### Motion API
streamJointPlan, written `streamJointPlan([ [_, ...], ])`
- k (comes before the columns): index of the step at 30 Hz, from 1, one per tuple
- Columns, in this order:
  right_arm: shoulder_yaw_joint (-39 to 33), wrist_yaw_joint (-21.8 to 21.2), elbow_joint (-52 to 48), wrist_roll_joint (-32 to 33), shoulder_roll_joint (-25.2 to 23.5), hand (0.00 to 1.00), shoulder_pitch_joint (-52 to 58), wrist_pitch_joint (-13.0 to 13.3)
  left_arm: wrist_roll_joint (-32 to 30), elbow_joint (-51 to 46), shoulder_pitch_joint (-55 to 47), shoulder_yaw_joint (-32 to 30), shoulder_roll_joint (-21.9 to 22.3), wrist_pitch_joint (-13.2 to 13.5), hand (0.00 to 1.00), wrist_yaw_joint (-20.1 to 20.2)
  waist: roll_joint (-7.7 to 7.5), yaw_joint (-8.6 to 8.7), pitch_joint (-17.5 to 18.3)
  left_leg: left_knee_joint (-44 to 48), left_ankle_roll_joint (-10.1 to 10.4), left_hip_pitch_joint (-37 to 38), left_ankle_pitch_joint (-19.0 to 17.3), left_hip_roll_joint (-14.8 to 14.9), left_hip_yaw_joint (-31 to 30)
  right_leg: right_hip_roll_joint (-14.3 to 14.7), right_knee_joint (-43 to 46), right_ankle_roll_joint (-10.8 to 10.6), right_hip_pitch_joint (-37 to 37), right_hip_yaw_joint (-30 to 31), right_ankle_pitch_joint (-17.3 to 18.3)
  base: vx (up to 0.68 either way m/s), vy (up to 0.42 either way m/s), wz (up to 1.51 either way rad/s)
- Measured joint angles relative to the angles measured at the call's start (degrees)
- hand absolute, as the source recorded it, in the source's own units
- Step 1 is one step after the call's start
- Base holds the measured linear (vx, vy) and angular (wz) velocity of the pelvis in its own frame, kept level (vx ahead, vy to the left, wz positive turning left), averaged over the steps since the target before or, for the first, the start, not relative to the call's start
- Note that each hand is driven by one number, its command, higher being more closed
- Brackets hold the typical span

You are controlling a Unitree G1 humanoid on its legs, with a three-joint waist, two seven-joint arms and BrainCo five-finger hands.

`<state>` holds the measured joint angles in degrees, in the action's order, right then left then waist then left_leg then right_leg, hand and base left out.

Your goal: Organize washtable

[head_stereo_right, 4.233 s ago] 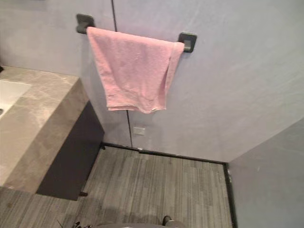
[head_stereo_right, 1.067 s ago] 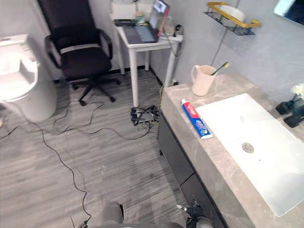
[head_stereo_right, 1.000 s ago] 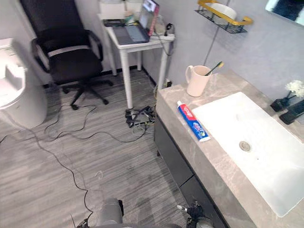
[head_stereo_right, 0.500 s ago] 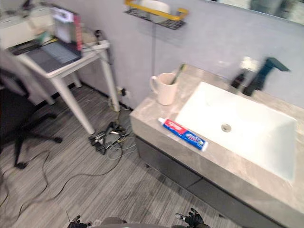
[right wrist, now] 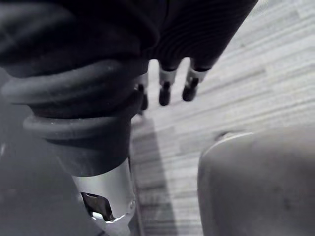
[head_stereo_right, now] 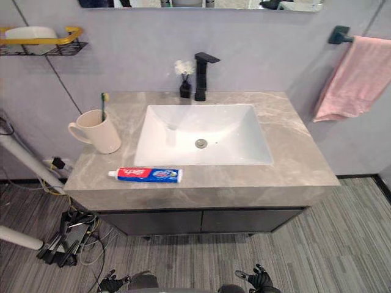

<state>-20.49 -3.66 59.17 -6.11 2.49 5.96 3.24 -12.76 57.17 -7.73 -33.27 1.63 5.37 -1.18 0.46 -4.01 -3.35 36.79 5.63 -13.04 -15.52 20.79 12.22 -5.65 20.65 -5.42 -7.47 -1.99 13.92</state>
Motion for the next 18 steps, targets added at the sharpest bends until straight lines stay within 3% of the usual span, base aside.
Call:
streamJointPlan([
  [1, -0.01, 0.01, 0.05, -1.19, 0.01, 0.0, -0.09, 0.02, 0.46, 0.04, -0.07, -0.08, 0.12, -0.04, 0.0, -0.26, -0.07, -0.11, -0.02, -3.98, 1.75, 1.03, -1.21, -1.58, -1.93, -1.03, -0.7, -0.94, -0.11, 0.25, -0.44, 0.17, 0.468, 0.2],
  [2, -0.47, 0.09, 0.25, -1.42, 0.02, 0.0, -0.28, 0.04, 0.7, 0.13, -0.17, -0.03, 0.38, -0.05, 0.0, -0.35, -0.14, -0.05, 0.56, -7.14, 2.25, 2.62, -3.4, -4.48, -2.86, -2.23, -2.35, -2.31, -0.08, 0.9, -1.21, 0.14, 0.393, 0.15],
  [3, -0.31, 0.12, 0.52, -1.76, -0.45, 0.0, -0.48, 0.07, 0.77, 0.12, -0.08, 0.03, -0.15, -0.04, 0.0, -0.45, -1.23, -0.06, 0.34, -6.8, 1.87, 2.19, -3.43, -5.95, -2.87, -3.15, -3.6, -2.96, 0.23, 1.32, -1.83, 0.12, 0.365, 0.07],
  [6, -0.26, 0.02, 1.19, -4.33, -1.24, 0.0, -0.51, -0.06, 0.68, 0.48, -0.57, 1.68, -1.54, -0.47, 0.0, -1.55, -1.92, -0.12, 0.44, -3.73, -0.27, 2.47, -4.67, -9.08, -1.68, -6.57, -8.66, -4.84, 3.45, 2.43, -7.53, 0.08, 0.344, -0.04],
  [10, 2.27, 0.02, 0.19, -5.73, -1.36, 0.0, -1.16, -0.32, 0.58, 0.9, 0.77, 4.85, -2.45, -0.45, 0.0, -1.55, -1.2, -0.27, 1.13, -2.58, -2.39, 2.32, -5.94, -10.17, 0.73, -7.74, -8.88, -4.09, 1.68, 4.34, -11.73, 0.01, 0.294, -0.35],
  [11, 3.46, -0.02, 0.19, -5.7, -1.5, 0.0, -1.61, -0.5, 0.63, 0.92, 1.47, 5.96, -2.65, -0.46, 0.0, -1.61, -0.85, -0.25, 1.54, -2.9, -2.44, 1.7, -5.93, -10.32, 1.94, -7.76, -8.85, -2.28, -0.09, 4.46, -13.22, -0.04, 0.229, -0.45],
  [12, 3.88, -0.05, 0.11, -5.72, -1.42, 0.0, -1.77, -0.67, 0.63, 0.9, 1.9, 6.73, -3.01, -0.46, 0.0, -1.61, -0.83, -0.26, 1.56, -3.99, -2.47, 1.94, -5.92, -10.97, 2.39, -8.07, -8.98, -2.03, -1.07, 4.06, -14.37, -0.04, 0.202, -0.43],
  [16, 4.31, 0.0, 0.88, -5.29, -1.42, 0.0, -1.14, -1.19, 0.83, 1.02, 1.62, 6.59, -3.92, -0.44, 0.0, -1.61, -1.2, -0.25, 2.45, -10.21, -2.83, 5.08, -5.71, -12.89, 2.66, -7.48, -11.85, -3.54, -0.27, 4.01, -13.36, 0.0, 0.067, -0.21],
  [17, 4.24, 0.0, 1.6, -5.04, -1.4, 0.0, -1.17, -1.11, 0.84, 2.0, 1.6, 6.27, -4.43, -0.33, 0.0, -1.55, -1.47, -0.2, 2.67, -12.41, -2.99, 6.09, -5.35, -12.93, 1.87, -5.12, -13.86, -2.7, 0.87, 5.1, -11.68, 0.04, -0.105, -0.25],
  [18, 3.69, 0.0, 2.9, -4.81, -0.92, 0.0, -1.52, -1.08, 0.92, 3.39, 1.35, 5.58, -4.48, -0.26, 0.0, -1.46, -1.7, -0.64, 2.84, -14.05, -2.59, 7.38, -4.4, -13.14, 1.96, -4.85, -15.25, -2.19, 1.62, 4.86, -11.34, 0.04, -0.147, -0.26],
])
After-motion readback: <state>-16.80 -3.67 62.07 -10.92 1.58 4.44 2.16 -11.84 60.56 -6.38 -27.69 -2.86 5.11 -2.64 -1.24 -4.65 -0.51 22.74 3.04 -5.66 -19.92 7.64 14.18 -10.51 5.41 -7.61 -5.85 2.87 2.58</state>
